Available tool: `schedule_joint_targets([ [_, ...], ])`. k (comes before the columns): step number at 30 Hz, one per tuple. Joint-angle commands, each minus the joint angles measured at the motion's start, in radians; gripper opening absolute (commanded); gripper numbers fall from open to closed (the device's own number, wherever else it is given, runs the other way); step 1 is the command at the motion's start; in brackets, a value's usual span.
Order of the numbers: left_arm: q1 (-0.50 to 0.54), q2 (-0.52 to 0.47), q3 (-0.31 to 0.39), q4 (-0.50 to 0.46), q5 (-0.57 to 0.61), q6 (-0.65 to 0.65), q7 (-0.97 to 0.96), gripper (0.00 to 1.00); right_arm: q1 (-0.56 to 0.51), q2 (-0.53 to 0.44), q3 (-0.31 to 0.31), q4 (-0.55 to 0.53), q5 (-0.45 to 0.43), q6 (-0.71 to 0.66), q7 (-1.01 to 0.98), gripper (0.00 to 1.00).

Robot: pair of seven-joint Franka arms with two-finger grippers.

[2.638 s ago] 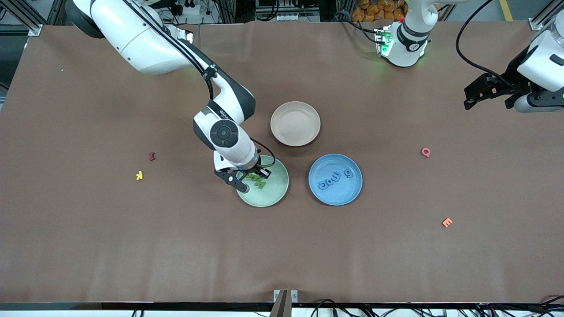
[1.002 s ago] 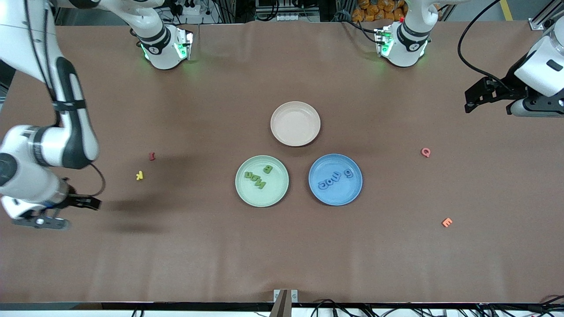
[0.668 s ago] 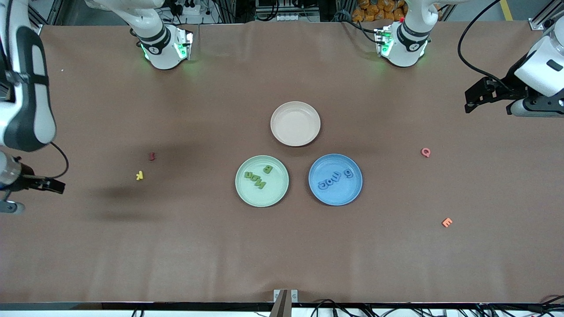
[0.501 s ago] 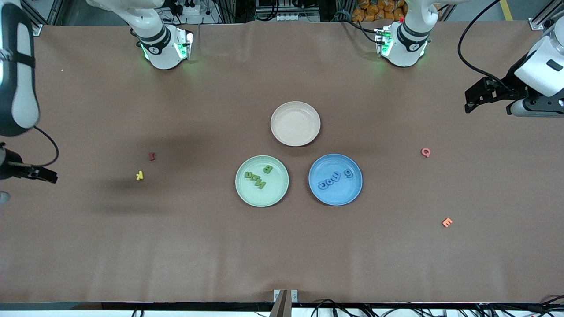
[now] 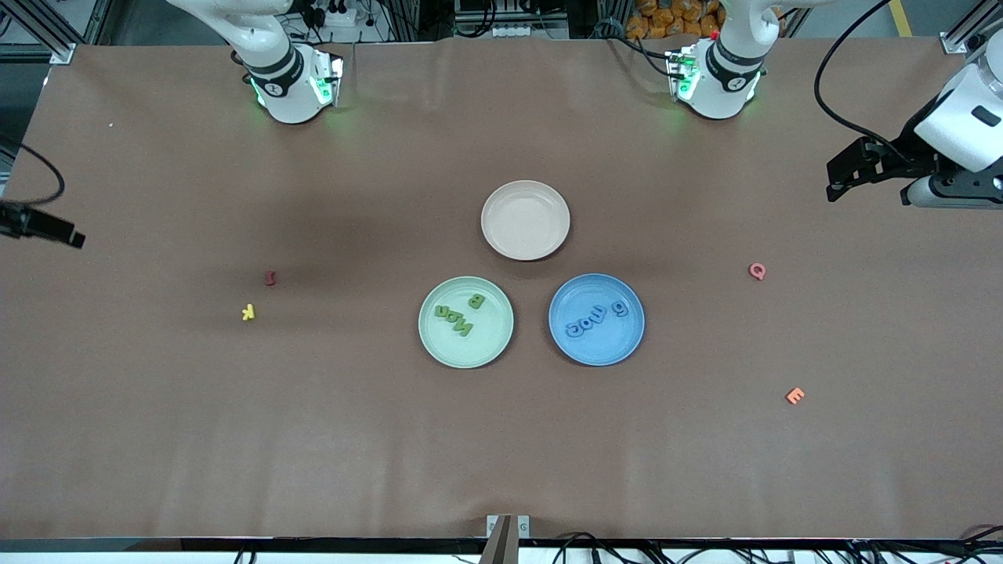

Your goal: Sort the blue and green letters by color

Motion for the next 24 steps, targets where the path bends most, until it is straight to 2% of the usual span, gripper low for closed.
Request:
schedule_joint_targets([
  [1,0.005,0.000,0.000,0.009,0.010,0.002,0.024,1.00,-0.028,-0.141,0.057,-0.026,0.041,-0.117,-0.014,1.00],
  [5,0.006,0.000,-0.002,0.009,0.011,0.002,0.024,1.00,-0.028,-0.190,0.105,-0.011,0.041,-0.201,-0.006,1.00],
  [10,0.020,0.000,-0.002,0.009,0.006,0.002,0.024,1.00,-0.022,-0.198,0.136,0.051,0.042,-0.304,-0.002,1.00],
  [18,0.024,-0.002,-0.002,0.007,0.003,0.002,0.043,1.00,-0.018,-0.193,0.191,0.057,0.044,-0.287,-0.002,1.00],
  [24,0.024,-0.002,-0.004,0.009,0.005,0.002,0.043,1.00,0.009,-0.185,0.191,-0.001,0.039,-0.206,0.041,1.00],
])
